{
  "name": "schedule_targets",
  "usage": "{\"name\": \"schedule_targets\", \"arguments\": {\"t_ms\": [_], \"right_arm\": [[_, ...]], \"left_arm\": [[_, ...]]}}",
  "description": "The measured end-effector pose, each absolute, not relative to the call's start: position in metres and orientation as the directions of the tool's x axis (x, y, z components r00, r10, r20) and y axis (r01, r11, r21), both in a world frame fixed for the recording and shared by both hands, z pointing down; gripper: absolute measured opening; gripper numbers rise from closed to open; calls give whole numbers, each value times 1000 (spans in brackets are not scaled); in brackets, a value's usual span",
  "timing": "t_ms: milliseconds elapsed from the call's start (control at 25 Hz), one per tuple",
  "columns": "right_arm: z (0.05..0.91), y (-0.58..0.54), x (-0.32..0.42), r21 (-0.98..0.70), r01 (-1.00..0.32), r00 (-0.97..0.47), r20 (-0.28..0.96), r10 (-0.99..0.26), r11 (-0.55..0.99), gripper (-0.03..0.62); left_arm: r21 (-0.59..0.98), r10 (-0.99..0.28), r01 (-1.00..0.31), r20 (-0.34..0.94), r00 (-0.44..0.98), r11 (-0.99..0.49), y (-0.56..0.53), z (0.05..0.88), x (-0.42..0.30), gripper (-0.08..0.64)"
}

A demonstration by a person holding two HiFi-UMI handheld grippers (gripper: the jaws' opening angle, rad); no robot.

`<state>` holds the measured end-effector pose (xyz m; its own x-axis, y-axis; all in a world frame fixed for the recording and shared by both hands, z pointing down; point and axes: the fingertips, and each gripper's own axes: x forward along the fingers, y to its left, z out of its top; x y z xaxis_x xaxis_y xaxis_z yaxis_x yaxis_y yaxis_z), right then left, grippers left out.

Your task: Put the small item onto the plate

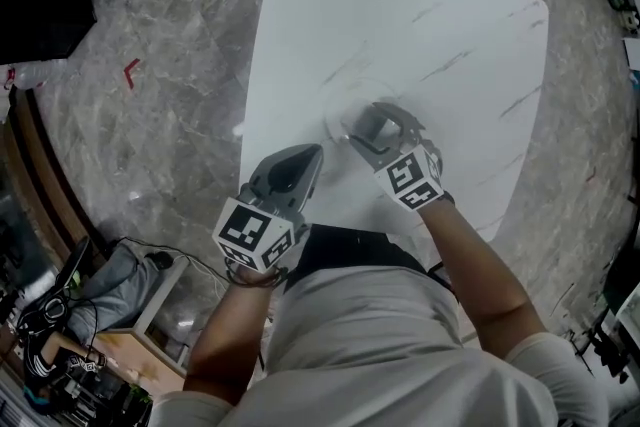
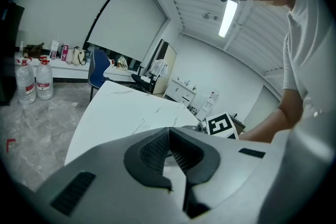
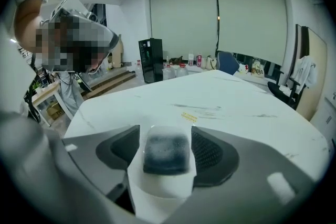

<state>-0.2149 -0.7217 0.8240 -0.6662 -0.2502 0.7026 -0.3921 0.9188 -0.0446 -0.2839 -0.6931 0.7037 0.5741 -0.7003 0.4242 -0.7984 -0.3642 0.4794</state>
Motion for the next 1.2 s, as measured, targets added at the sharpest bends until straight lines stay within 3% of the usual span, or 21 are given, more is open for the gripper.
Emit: {"name": "schedule_targets", "arguments": {"t_ms": [160,360,600,800,1200], "right_arm": [[777,-715,-213,-43,-405,-720,630,-290,913,286],[686,-685,-183,55,-439,-761,508,-404,897,131],[568,-637,-125,120,-477,-819,298,-490,871,24],[455,-573,-76,35,-482,-862,156,-482,875,3],[311,-475,11,-7,-469,-883,28,-468,883,2]], "left_arm": [[459,-718,-807,410,563,-371,-678,687,-278,5],[423,-741,-812,371,560,-402,-641,638,-242,5],[326,-805,-831,252,536,-451,-600,556,-184,5],[244,-836,-841,159,525,-482,-556,464,-136,5],[86,-872,-869,0,489,-488,-467,318,-59,5]]}}
